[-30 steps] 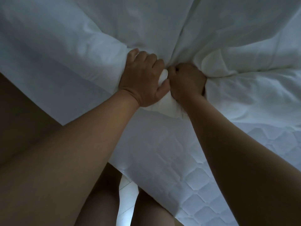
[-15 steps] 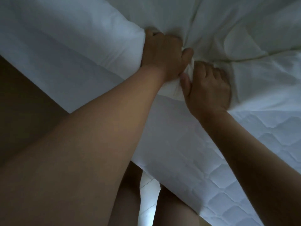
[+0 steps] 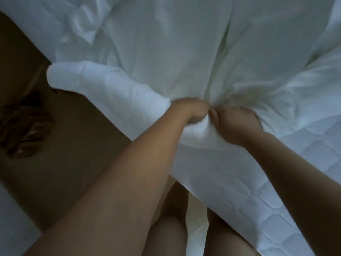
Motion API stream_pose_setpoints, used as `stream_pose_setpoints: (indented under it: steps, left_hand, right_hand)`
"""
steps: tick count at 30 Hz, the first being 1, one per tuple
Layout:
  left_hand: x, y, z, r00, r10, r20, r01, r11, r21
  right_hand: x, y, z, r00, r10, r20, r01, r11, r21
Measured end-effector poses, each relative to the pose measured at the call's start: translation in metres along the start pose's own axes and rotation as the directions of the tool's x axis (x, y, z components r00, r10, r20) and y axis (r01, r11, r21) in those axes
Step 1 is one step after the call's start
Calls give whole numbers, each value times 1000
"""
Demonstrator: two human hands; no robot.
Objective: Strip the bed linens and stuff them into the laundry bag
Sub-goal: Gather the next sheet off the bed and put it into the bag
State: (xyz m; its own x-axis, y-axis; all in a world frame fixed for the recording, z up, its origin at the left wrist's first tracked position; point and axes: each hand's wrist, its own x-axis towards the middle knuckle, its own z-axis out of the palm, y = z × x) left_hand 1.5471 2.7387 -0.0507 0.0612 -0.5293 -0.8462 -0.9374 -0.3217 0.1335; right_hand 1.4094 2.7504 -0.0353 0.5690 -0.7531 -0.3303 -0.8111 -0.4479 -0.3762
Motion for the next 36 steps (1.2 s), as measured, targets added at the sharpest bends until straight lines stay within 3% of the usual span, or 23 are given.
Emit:
stream_pose_setpoints:
  steps: [3,5,6,8,9,10,12,15,16,18,20,22,25,28,29,30,32,33,36]
  left_hand:
    - [-14,-5,21,998,-62,26,65,990,-122]
    - [-27,-6,23,976,-48,-212,-16,958,-287]
    - [-35,-7,20,903,0,-429,-140,945,-294]
    - [-50,-12,19,615,192,-765,-318,948,-18]
    - [-58,-16,24,498,317,-807,-353,924,146]
    - [-66,-20,33,454,434,-778,-374,885,276]
    - [-77,-35,53,488,580,-652,-339,814,471]
    - [-66,-51,66,574,618,-537,-229,751,620]
    - [-59,-50,62,572,621,-535,-241,751,614]
    - [-41,-46,45,560,645,-521,-341,752,564]
    - [-30,-42,23,627,656,-419,-431,741,516]
    - [-21,-37,0,732,620,-282,-473,761,444]
    - [1,-19,-38,821,551,-148,-489,813,317]
    - [11,-11,-69,881,444,-163,-410,888,207]
    - [7,-12,-69,880,409,-244,-356,905,233]
    - [2,-14,-65,834,386,-395,-292,915,277]
    - [-16,-16,-48,612,339,-714,-233,940,247]
    - [-22,-16,-33,532,328,-780,-246,942,228]
    - [-11,-20,-1,561,361,-745,-271,930,246]
  right_hand:
    - [-9,-2,-2,987,-30,159,33,999,-17]
    - [-10,-2,-2,985,-31,169,39,998,-43]
    - [-9,-2,-3,984,-12,180,17,999,-29]
    - [-4,0,-7,974,19,224,-26,999,27]
    - [0,2,-8,968,20,251,-34,998,53]
    - [6,5,-9,958,20,285,-42,996,73]
    - [17,5,-13,938,61,341,-92,993,74]
    - [23,3,-12,929,154,337,-191,978,79]
    - [19,-1,-12,952,171,252,-195,978,74]
    - [2,-10,-8,981,175,-82,-174,984,28]
    - [-25,-20,3,939,138,-314,-155,987,-30]
    - [-52,-26,23,949,90,-302,-116,991,-70]
    - [-42,-11,32,952,83,-295,-120,987,-109]
    - [10,15,19,910,32,-412,-112,979,-171]
    - [24,20,14,904,29,-426,-110,980,-167]
    - [36,23,8,904,42,-425,-120,980,-158]
    - [56,24,-2,903,87,-421,-150,982,-119]
    - [63,26,-5,908,113,-404,-165,981,-98]
    - [76,31,-10,921,160,-355,-204,975,-89]
